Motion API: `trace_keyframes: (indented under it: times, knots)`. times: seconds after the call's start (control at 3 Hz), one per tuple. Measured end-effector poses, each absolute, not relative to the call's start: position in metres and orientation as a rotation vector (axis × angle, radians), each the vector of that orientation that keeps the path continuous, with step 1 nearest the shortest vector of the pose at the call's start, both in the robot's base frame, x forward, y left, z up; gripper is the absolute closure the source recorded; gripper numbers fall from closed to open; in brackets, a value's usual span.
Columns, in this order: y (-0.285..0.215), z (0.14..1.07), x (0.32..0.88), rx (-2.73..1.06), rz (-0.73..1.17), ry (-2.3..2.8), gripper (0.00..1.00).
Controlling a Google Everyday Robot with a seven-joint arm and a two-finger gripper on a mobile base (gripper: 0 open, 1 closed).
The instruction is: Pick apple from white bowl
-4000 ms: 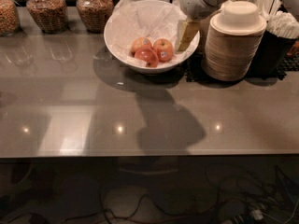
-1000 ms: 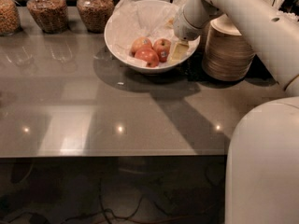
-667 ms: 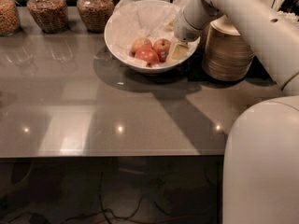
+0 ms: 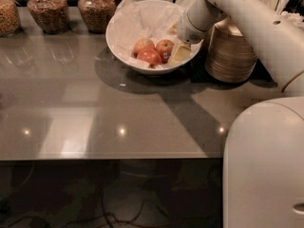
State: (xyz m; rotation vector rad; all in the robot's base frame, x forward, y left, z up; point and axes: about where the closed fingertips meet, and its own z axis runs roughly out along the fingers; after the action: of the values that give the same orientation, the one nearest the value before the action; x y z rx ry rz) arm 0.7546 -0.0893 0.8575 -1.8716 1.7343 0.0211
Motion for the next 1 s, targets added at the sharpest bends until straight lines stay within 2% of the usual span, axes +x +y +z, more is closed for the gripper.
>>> trace_keyframes:
  times: [0.67, 1.0]
  knots:
    - [-0.085, 0.867, 0.755, -1.865, 0.035, 1.728, 0.19]
    - [-0.07, 0.879, 0.761, -1.874, 0.033, 1.702, 0.21]
